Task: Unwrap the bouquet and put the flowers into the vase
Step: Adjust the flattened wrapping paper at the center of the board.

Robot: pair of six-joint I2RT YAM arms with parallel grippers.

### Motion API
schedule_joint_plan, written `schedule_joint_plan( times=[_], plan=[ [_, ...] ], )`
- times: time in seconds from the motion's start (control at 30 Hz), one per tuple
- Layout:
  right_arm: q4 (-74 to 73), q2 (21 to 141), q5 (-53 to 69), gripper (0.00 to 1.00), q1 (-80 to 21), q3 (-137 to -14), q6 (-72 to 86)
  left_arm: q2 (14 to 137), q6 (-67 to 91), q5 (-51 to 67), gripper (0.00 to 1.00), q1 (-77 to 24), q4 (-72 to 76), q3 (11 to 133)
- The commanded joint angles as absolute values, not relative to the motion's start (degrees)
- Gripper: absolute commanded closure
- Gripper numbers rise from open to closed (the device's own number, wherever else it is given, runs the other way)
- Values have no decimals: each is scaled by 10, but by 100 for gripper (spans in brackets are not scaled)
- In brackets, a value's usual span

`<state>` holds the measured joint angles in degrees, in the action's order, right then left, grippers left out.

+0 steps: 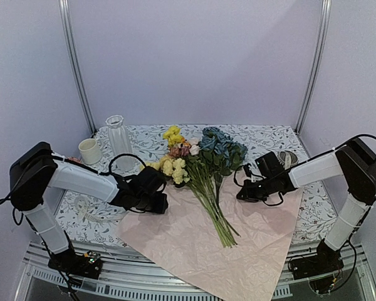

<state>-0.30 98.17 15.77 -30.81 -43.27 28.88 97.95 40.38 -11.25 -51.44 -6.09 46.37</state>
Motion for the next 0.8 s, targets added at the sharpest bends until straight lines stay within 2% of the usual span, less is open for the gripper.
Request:
schedule_joint_plan(
  times=[0.0, 0.47, 0.77],
  plan=[
    [-6, 1027, 138, 96, -296, -432, 286, 1003, 396, -106, 65, -489, -57, 458],
    [-22, 1098, 145, 96, -246, -497, 259, 1044, 362, -86, 66, -423, -25, 473],
    [-17, 995, 144, 92, -246, -488, 218, 946, 357, -67, 61, -428, -2, 450]
  ],
)
